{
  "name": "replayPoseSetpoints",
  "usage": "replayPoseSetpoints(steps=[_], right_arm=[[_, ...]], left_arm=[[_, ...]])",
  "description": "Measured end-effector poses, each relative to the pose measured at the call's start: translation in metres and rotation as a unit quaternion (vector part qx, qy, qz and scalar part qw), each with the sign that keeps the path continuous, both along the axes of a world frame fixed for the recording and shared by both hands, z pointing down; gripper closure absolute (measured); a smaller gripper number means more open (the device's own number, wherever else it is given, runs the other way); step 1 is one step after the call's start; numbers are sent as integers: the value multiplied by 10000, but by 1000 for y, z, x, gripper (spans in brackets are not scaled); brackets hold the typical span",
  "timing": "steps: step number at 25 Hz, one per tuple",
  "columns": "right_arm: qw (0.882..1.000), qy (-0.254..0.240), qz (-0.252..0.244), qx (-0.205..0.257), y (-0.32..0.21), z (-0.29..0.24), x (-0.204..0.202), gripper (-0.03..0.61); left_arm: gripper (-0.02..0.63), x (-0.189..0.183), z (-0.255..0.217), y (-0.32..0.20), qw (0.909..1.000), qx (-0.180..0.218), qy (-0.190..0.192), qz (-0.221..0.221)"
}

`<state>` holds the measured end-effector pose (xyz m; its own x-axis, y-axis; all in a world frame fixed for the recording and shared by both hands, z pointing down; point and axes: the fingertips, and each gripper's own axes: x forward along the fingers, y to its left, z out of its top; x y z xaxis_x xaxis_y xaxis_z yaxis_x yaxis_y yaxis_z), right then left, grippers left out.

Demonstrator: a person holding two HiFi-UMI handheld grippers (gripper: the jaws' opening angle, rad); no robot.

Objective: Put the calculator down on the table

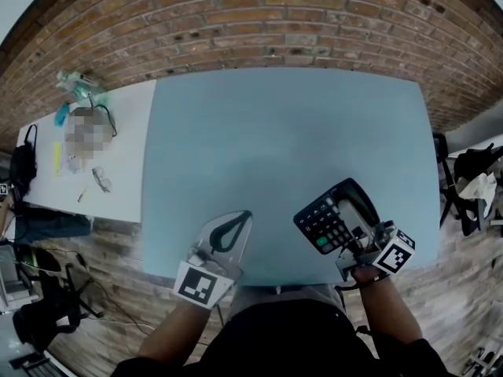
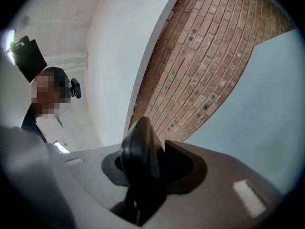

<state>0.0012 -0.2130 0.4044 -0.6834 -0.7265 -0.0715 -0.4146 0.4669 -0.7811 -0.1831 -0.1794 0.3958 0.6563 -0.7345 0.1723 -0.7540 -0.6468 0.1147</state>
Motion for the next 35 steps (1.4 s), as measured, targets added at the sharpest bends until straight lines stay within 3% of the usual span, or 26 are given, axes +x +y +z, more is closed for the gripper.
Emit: replayPoseSetpoints(steps=[15,35], right_arm=[[9995,-115,-36,-283,-14,27,14,446],[9964,-176,-269,-790,-26,77,-1,446]], left_arm=[[611,5,12,-14,9998,-123,-148,-32],[611,10,49,-21,9983,-534,-199,-111]])
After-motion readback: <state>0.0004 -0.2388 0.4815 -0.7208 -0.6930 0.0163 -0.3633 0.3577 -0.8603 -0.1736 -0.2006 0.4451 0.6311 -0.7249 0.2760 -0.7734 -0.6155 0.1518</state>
